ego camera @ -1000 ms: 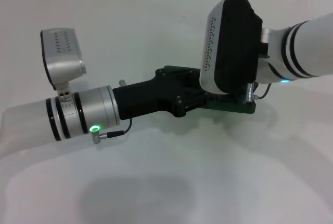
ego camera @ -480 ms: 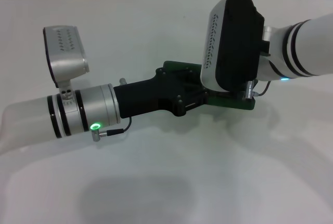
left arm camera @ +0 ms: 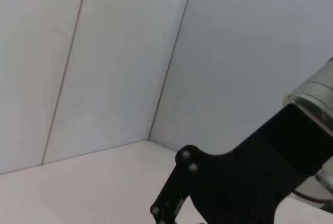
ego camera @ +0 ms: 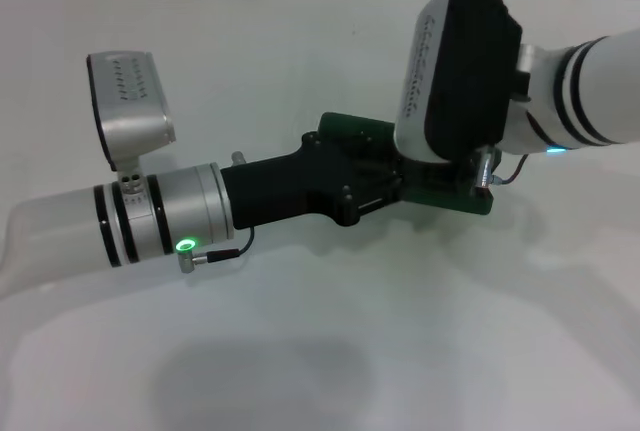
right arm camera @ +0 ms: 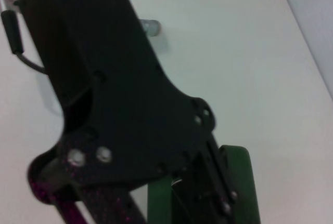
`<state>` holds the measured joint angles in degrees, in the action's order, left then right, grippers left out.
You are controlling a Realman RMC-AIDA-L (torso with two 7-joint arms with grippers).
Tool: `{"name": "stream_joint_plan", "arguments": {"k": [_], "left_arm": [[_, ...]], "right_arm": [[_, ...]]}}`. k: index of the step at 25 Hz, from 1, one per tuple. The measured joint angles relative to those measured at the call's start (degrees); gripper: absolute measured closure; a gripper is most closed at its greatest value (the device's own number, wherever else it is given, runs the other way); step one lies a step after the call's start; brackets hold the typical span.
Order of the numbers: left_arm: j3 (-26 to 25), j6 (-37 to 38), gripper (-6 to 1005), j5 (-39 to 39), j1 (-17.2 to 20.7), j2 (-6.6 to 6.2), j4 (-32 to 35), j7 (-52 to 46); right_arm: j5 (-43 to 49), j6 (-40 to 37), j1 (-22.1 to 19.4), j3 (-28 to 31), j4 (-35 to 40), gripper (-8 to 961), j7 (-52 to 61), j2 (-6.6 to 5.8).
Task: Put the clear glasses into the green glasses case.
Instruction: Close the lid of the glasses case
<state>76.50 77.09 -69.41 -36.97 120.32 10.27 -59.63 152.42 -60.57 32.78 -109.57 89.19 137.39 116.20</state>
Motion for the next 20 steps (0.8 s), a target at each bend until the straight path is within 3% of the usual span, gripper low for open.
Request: {"name": "stream_joint_plan", "arguments": {"k": [3,12,20], "left_arm": [[1.04,-0.71,512,-1.43,0.18,0.1,-0.43,0.55],[0.57,2.55,511,-0.91,2.19,0.08,3.26,1.09],[0.4,5.93,510,3.24,4.47,-0.19,4.31,3.01]], "right_arm": [[-1.18,2.18,0.04,1.52,1.09,772,0.32,0.39],[-0.81,0.18,-0.14,2.0,1.05,788,0.28,0.02],[-0.84,-2.26,-0.44,2.46,1.2,800,0.08,-0.18]]}}
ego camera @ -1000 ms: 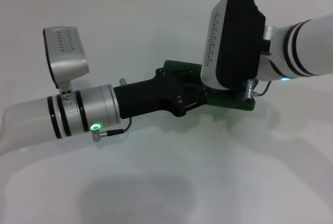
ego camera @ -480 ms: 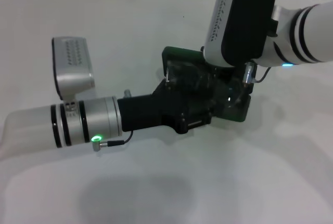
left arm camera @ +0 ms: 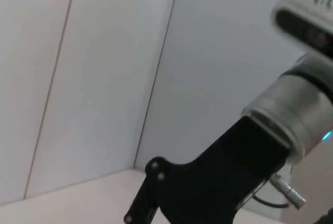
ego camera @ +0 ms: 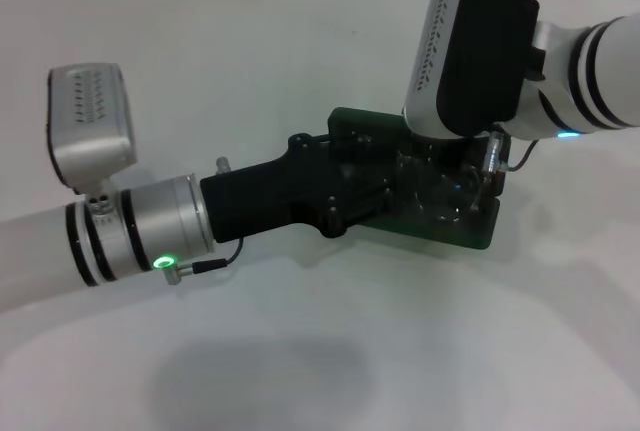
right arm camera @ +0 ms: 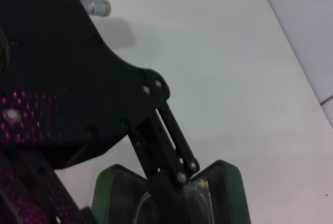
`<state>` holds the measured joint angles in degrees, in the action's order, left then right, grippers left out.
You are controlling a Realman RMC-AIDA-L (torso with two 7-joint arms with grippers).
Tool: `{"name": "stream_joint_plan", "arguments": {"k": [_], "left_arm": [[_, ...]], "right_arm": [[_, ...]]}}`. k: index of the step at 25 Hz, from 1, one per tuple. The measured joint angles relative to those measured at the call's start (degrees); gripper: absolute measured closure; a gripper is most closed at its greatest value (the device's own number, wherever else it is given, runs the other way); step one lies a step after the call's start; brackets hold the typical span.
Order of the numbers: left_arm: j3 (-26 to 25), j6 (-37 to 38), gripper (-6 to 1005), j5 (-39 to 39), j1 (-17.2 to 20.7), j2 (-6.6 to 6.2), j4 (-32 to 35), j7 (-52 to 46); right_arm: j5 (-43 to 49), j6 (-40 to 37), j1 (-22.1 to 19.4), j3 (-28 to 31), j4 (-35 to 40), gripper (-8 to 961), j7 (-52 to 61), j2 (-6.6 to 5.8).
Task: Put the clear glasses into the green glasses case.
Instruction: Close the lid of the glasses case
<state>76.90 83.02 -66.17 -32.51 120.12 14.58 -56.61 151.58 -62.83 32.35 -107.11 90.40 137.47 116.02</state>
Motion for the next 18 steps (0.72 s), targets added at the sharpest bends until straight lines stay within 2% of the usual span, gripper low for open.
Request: {"name": "stream_joint_plan", "arguments": {"k": [12,18], "left_arm": [[0.06,0.43,510,0.31,0.96,-0.05,0.55,0.03],[-0.04,0.04,509,0.37,0.96,0.04,0.47,0.48]], "right_arm": [[0.06,-0.2,-0.7,1.61,-0.05,805,-0.38,-0.17],[-0.31,-0.52,-1.03,3.36,-0.15,769,-0.43,-0.38]]}}
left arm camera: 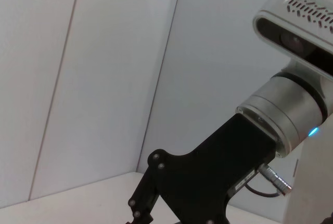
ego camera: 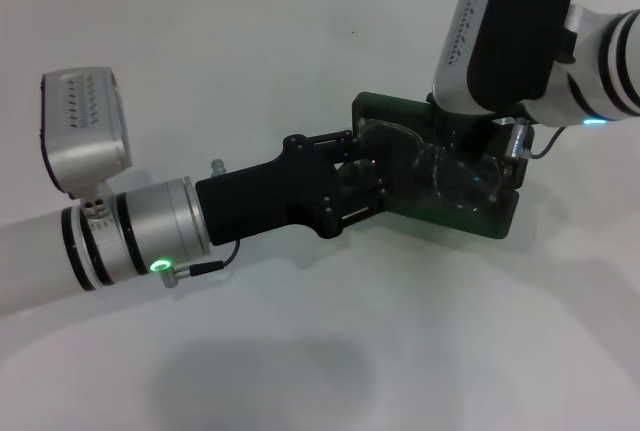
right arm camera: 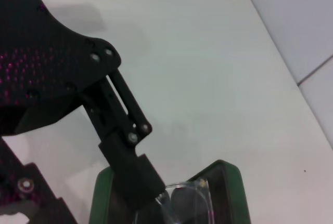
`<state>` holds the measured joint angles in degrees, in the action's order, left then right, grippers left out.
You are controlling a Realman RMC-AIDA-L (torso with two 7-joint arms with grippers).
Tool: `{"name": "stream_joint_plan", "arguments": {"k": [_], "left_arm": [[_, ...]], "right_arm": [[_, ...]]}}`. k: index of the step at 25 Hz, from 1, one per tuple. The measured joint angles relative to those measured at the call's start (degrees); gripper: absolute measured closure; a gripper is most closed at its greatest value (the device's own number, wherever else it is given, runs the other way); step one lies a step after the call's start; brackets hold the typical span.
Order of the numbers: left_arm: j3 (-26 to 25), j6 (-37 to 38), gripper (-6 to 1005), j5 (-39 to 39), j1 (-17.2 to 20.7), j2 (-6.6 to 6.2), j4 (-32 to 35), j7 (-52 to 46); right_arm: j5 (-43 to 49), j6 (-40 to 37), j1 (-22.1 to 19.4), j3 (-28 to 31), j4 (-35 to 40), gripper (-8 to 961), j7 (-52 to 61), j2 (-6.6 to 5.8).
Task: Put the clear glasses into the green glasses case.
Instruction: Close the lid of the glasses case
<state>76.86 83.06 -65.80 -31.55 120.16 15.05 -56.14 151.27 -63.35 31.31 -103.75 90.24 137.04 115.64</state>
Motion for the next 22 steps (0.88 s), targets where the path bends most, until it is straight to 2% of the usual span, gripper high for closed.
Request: {"name": "stream_joint_plan", "arguments": {"k": [7,13,16,19,22], "left_arm": [[-0.17,-0.2,509,0.06,-0.04,0.15,-0.28,1.08],[-0.3,-0.86,508,0.06,0.06,0.16,-0.28,1.1],[-0.32,-0.91,508,0.07,0.61,0.13,-0.31,1.12],[-0.31,-0.99,508,0.09,0.88,0.14,-0.53,1.8],[-0.31,-1.04,508,0.7,1.51,0.18,-0.56,2.51]], "right_arm": [[0.01,-0.92,0.23,-0.2,-0.27,727,-0.13,0.03],[-0.24,-3.67,-0.03,0.45,2.44,691,-2.37,0.05],[-0.92,-4.36,-0.75,1.76,4.66,673,-2.48,0.05],[-3.38,-4.39,-3.5,5.07,6.55,655,-2.52,0.15],[-7.73,-5.71,-6.27,8.46,6.99,524,-2.6,0.12]]}}
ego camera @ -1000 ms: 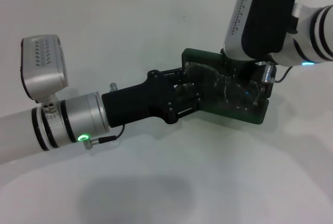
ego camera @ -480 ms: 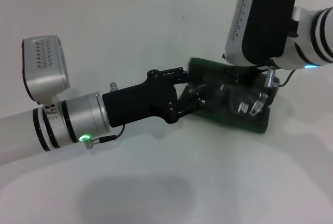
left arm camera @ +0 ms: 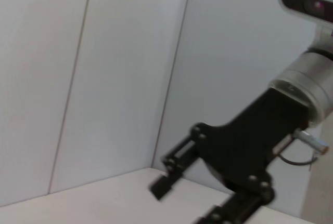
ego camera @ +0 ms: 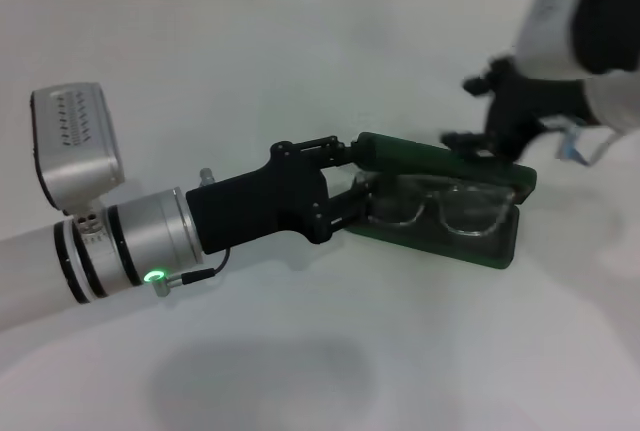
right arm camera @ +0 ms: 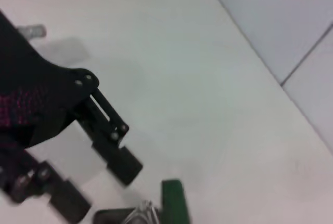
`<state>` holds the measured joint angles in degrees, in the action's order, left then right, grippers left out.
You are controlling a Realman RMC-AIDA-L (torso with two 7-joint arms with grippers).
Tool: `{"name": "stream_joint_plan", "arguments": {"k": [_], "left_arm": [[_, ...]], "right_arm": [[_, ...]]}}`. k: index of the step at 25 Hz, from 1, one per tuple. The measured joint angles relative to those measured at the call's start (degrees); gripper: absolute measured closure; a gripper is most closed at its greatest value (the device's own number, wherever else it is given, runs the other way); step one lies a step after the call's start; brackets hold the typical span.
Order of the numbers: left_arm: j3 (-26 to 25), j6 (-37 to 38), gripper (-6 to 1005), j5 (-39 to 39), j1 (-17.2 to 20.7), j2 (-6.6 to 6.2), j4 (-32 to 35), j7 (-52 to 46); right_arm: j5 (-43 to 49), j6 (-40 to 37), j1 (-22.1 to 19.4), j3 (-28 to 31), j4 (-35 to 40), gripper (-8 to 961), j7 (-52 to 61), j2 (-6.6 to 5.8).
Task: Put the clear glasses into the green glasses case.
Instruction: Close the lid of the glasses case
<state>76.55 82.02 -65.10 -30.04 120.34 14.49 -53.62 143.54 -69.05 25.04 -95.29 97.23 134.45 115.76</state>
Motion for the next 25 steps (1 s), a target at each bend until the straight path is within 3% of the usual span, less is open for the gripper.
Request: {"name": "stream_joint_plan", "arguments": {"k": [5,10,17,25], "left_arm": [[-0.06,-0.4,508,1.34,0.7,-0.27,0.1,0.17],[-0.09,-2.24,507,1.65,0.7,-0.32,0.52,0.24],[-0.09,-2.74,507,2.1,0.23,-0.36,0.77,0.27],[0.18,-2.75,506,2.49,0.08,-0.37,0.63,-0.07]], "right_arm": [[-13.6,-7.32,-4.83,6.39,-0.18,364,-5.79,-0.15],[-24.69,-17.22,-6.0,10.47,-1.94,364,-10.42,-0.13],[-18.27,-21.21,-5.67,10.95,-4.61,365,-6.41,-0.09],[-7.94,-17.42,-3.87,11.03,-5.07,365,-2.21,-0.02]]}}
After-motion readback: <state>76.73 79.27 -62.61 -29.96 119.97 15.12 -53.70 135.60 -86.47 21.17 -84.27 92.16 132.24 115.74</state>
